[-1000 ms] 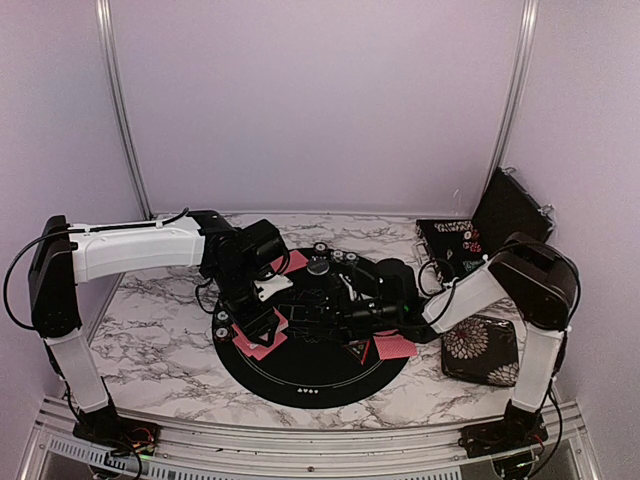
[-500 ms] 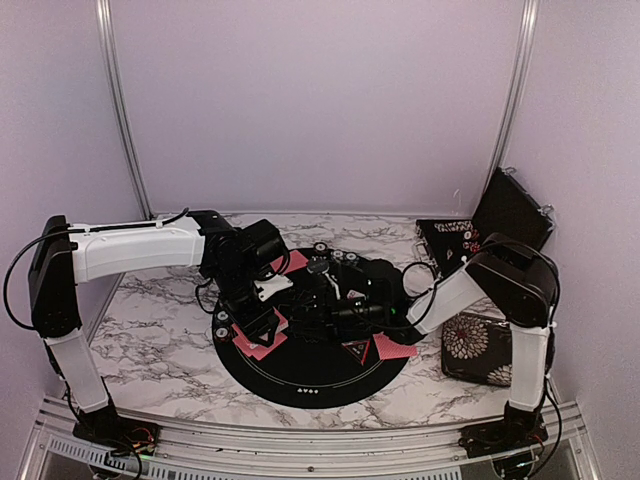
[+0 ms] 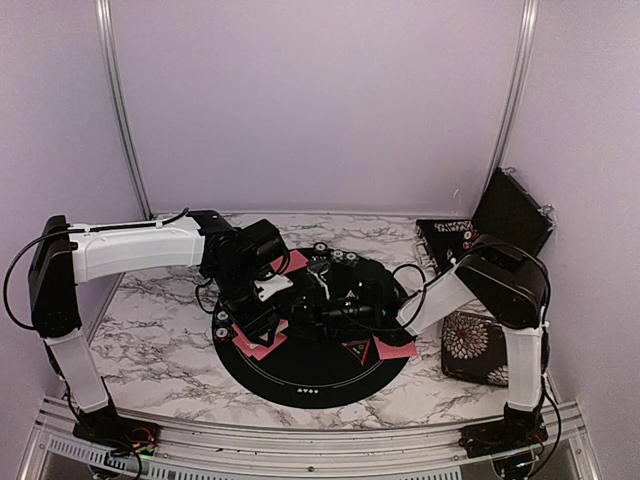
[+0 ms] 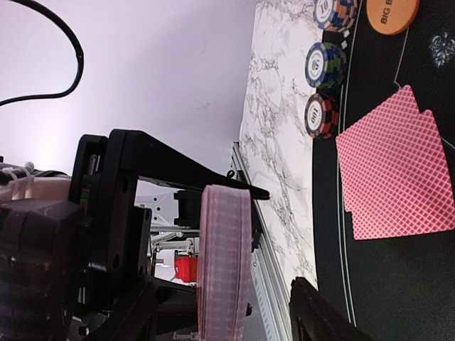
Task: Distribute texas hold em gaming equipment
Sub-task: Pick up the poker card from the face-down deck piles.
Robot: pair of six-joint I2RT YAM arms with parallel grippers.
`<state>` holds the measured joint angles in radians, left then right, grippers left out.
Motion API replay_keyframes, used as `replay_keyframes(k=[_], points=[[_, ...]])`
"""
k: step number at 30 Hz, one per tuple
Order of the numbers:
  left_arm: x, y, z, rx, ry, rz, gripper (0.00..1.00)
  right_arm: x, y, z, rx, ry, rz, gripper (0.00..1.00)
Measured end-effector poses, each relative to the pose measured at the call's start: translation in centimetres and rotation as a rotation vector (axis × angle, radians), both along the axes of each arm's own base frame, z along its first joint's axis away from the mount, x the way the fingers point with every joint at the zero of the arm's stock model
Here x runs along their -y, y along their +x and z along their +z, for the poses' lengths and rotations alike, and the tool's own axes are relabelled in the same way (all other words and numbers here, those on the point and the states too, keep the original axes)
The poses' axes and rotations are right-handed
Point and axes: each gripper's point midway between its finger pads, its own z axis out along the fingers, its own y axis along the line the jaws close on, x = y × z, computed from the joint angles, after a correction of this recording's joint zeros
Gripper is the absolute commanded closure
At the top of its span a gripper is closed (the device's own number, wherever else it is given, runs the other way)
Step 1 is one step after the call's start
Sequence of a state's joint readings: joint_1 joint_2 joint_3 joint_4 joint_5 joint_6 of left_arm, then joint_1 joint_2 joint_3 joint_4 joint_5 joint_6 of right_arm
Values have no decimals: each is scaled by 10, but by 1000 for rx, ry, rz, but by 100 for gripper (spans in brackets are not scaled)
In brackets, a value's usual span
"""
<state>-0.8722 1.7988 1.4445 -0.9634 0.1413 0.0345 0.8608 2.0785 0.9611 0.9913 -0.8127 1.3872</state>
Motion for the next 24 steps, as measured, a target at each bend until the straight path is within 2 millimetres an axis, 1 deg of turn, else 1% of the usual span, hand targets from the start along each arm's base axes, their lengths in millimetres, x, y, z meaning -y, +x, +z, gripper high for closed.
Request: replay_keyframes(k=[8,16,24], points=[[0,0,0,0,0,0,45,-8,-2,6,6,16,15,45],[0,0,0,0,-1,0,45,-11,-5,-3,-17,2,20,52],[0,0,0,0,0,0,45,-12,-3,-5,-19,-5,10,58]])
